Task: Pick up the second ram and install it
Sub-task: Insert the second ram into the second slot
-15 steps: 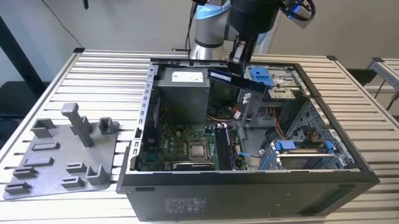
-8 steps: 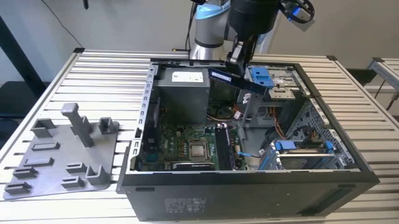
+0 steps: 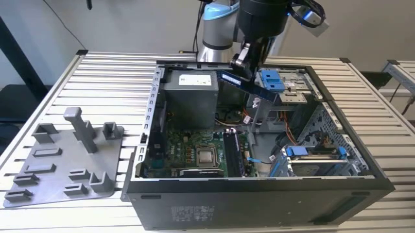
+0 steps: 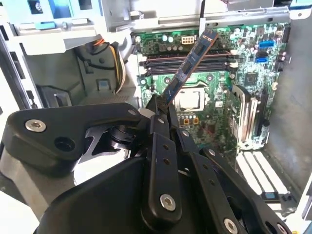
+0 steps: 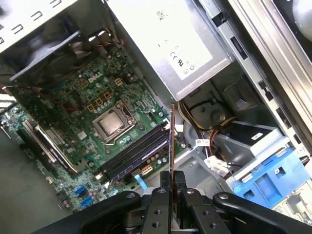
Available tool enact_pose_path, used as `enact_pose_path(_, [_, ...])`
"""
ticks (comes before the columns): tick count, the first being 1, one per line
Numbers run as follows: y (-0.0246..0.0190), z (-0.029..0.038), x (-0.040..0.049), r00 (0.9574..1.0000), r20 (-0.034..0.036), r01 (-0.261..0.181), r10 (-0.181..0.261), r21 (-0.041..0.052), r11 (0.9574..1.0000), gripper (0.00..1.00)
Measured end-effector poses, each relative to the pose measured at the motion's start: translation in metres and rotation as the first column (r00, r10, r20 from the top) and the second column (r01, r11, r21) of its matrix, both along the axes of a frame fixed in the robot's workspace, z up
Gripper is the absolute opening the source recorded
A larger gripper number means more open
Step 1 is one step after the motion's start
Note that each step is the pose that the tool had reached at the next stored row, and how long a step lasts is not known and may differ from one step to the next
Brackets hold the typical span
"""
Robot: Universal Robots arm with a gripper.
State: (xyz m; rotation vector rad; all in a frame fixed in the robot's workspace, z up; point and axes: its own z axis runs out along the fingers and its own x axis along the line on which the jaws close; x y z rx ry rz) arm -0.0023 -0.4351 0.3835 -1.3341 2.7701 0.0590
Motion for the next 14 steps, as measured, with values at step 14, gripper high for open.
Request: enact_pose_path(14, [0.0000, -0.0028, 0.0000, 0.9831, 0.0001, 0.183, -0.183, -0.0012, 0.9831, 0.14])
